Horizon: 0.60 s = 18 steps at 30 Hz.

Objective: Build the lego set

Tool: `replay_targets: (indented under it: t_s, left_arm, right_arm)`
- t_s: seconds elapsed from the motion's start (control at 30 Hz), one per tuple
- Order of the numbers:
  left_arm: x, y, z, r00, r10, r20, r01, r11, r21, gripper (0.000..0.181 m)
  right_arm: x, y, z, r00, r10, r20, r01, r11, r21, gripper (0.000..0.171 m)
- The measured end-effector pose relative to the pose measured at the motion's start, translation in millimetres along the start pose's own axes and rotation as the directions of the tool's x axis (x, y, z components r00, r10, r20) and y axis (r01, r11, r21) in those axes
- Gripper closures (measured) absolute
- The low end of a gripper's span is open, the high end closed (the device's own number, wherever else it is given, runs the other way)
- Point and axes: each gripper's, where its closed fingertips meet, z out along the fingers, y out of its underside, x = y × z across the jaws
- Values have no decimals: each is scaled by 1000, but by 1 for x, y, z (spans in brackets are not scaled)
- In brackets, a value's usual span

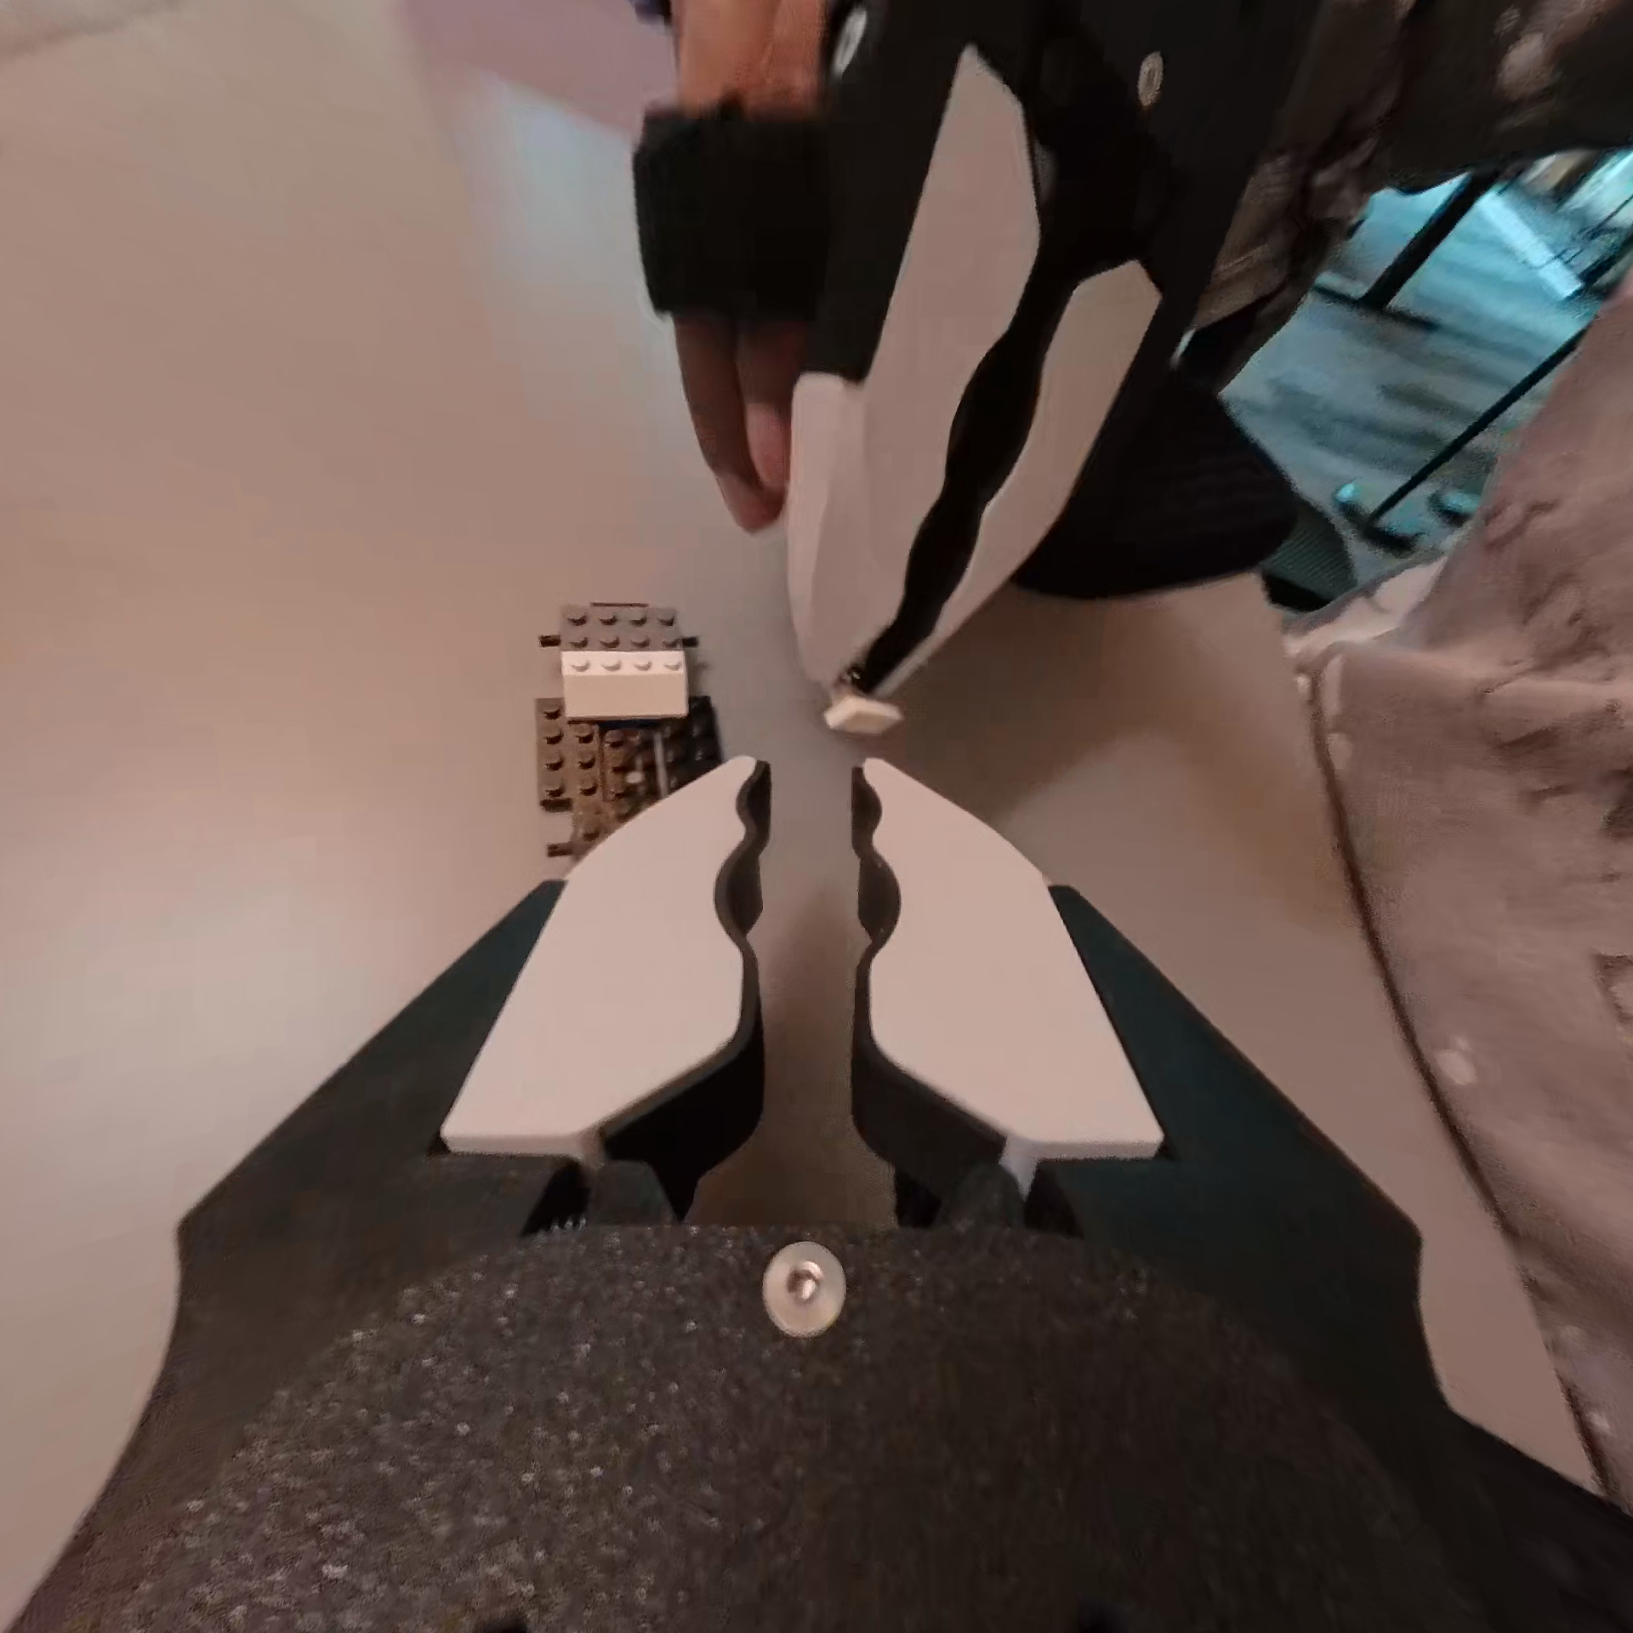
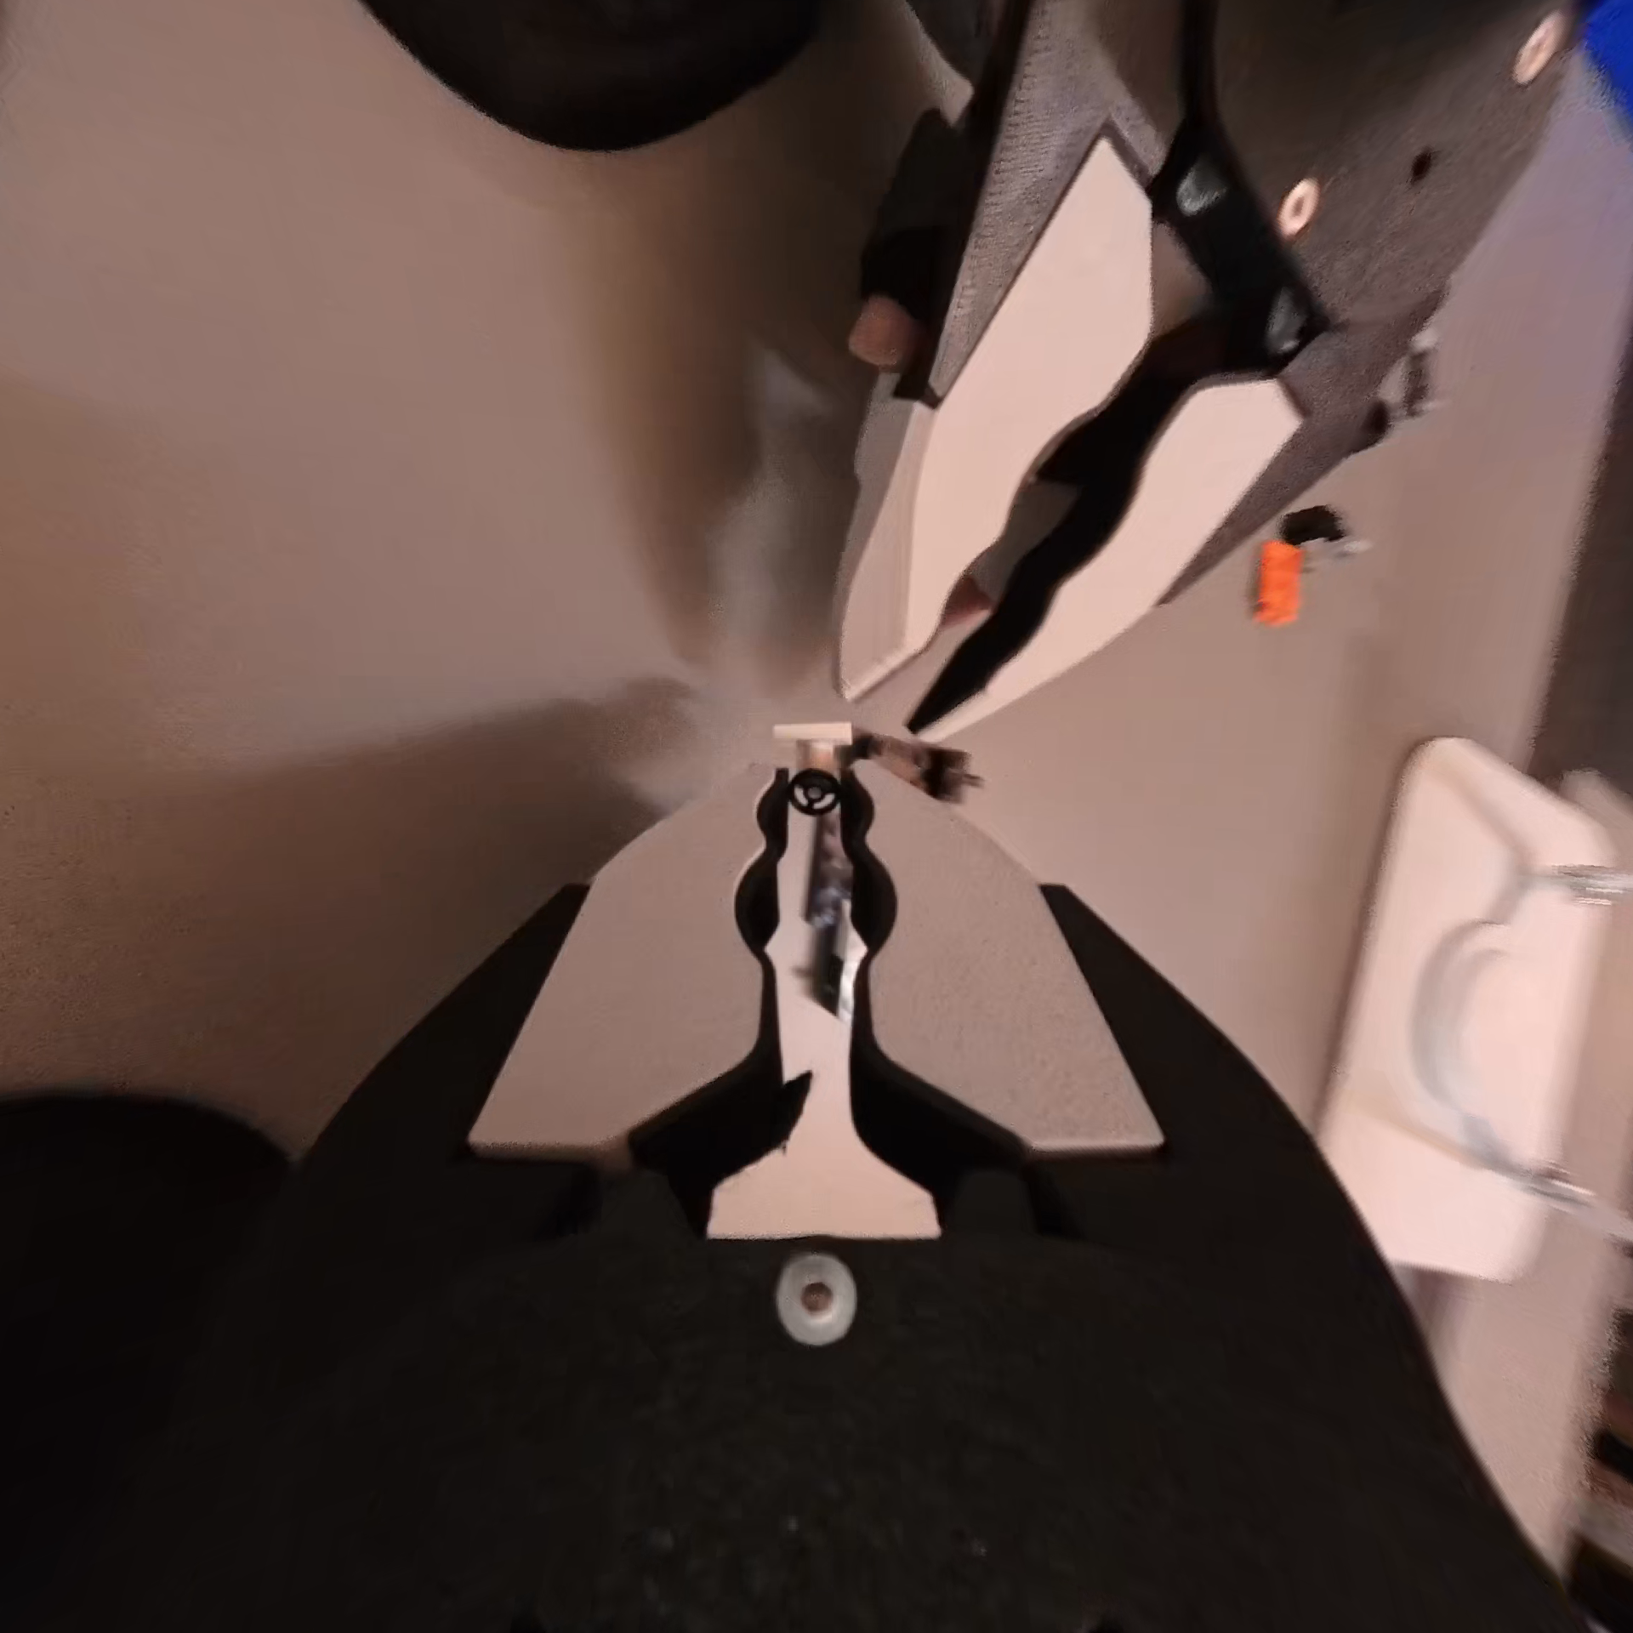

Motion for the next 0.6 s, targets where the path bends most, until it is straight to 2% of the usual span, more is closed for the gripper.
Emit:
replay_targets:
  t_s: [0.1,0.23,0.37,0.6]
  left_arm:
    - [13,-8,3,994,-58,-87,61,998,35,163]
    - [17,-18,6,992,-83,-96,90,993,70,163]
    - [9,-13,14,994,-103,-37,104,994,42,161]
    - [18,-24,14,999,29,-32,-25,994,108,160]
  right_arm:
    - [12,-1,-15,976,-186,-113,180,982,-59,160]
    - [17,-7,-22,920,-357,-164,340,932,-124,160]
    - [17,-11,-20,917,-358,-177,343,933,-110,160]
    - [16,-22,-25,960,-189,-208,202,978,43,161]
